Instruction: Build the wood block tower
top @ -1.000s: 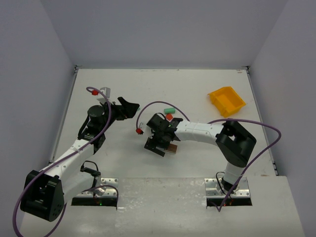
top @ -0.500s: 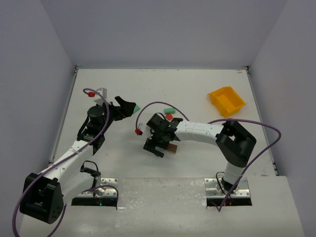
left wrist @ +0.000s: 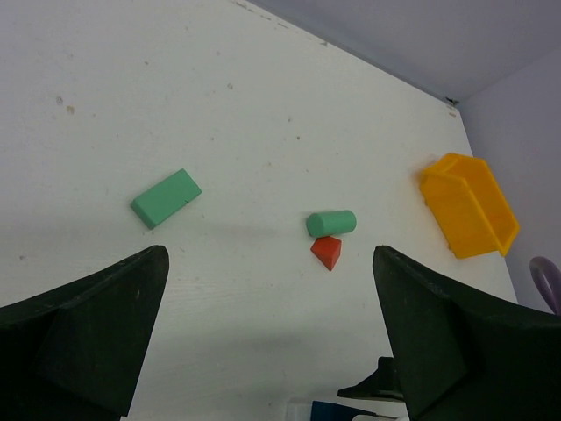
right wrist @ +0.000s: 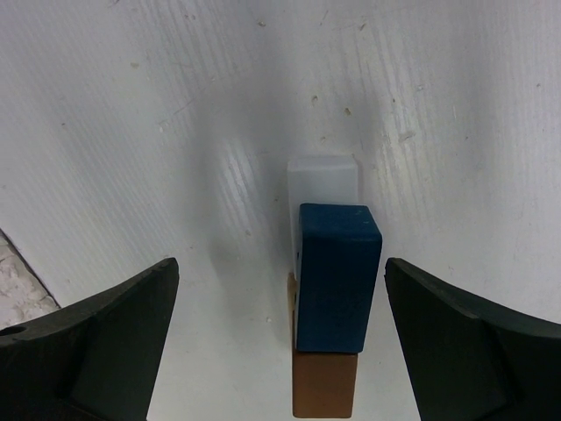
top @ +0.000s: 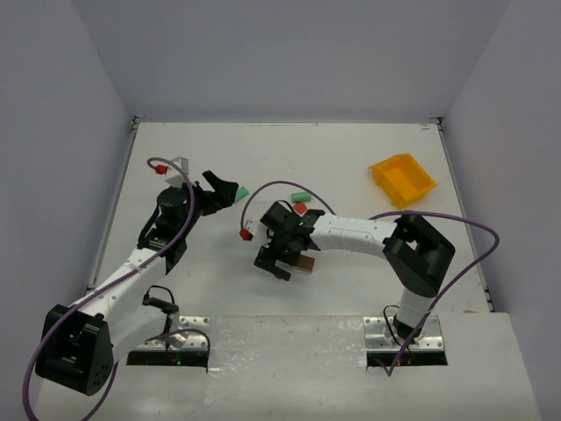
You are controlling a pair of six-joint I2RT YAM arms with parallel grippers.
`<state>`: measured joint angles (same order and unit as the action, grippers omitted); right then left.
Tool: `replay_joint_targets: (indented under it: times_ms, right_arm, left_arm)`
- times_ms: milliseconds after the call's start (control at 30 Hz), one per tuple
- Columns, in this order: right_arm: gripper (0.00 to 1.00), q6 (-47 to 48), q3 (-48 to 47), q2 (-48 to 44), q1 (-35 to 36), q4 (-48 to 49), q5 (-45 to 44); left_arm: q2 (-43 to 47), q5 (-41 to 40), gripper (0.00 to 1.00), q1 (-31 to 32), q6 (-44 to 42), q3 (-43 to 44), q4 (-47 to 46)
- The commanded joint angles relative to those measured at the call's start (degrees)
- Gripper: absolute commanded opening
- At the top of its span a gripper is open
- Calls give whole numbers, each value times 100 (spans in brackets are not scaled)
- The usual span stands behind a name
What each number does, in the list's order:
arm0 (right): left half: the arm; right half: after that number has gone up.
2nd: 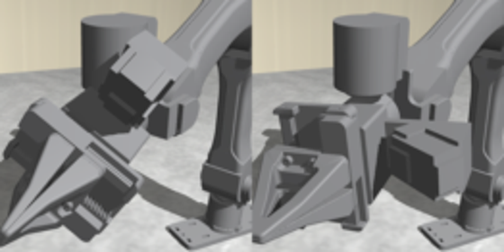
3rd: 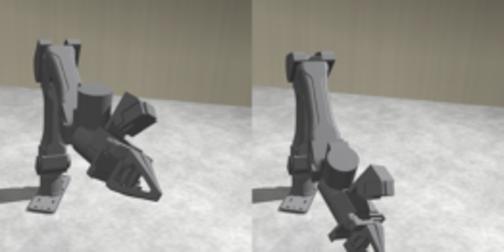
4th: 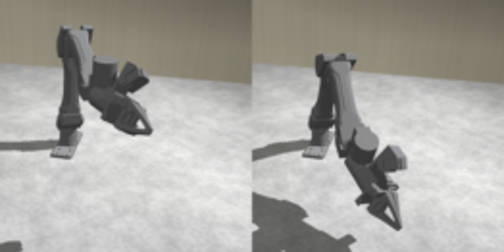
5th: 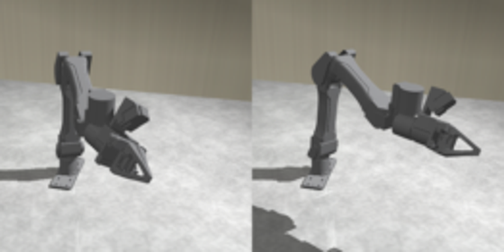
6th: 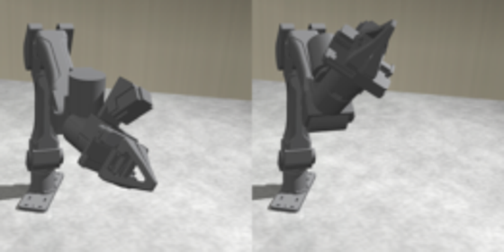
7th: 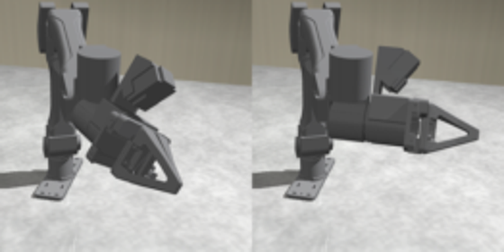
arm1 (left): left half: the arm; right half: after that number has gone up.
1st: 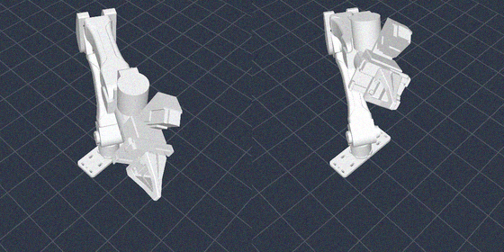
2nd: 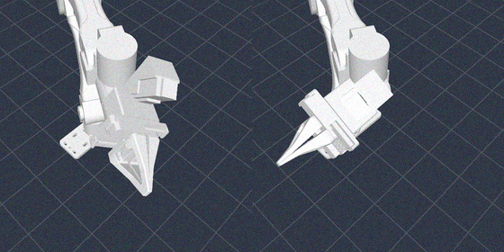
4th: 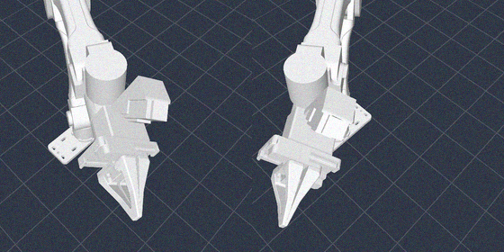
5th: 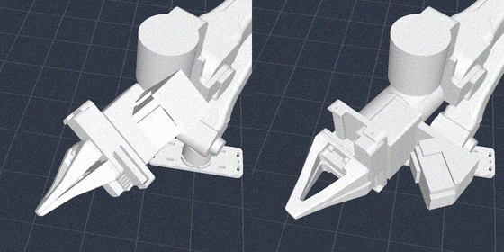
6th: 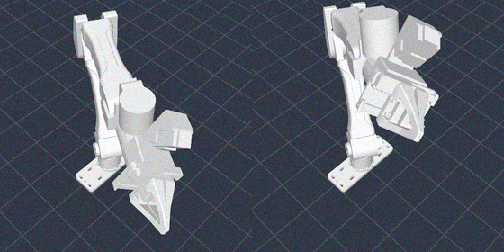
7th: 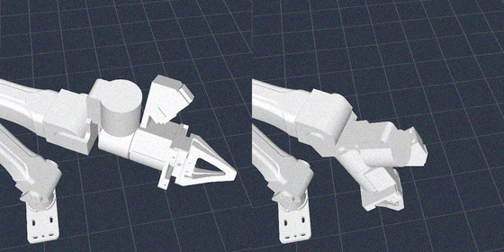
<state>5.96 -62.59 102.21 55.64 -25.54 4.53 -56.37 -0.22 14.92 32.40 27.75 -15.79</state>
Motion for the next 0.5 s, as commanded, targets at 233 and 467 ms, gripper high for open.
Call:
replay_joint_targets:
  times_ms: [233, 467]
  right_arm:
    - [99, 11, 27, -326, 34, 120, 233]
    - [99, -11, 18, -364, 34, 35, 382]
  left_arm:
    - [-24, -13, 100, 2, 29, 205, -153]
    - [-41, -5, 100, 2, 20, 214, -157]
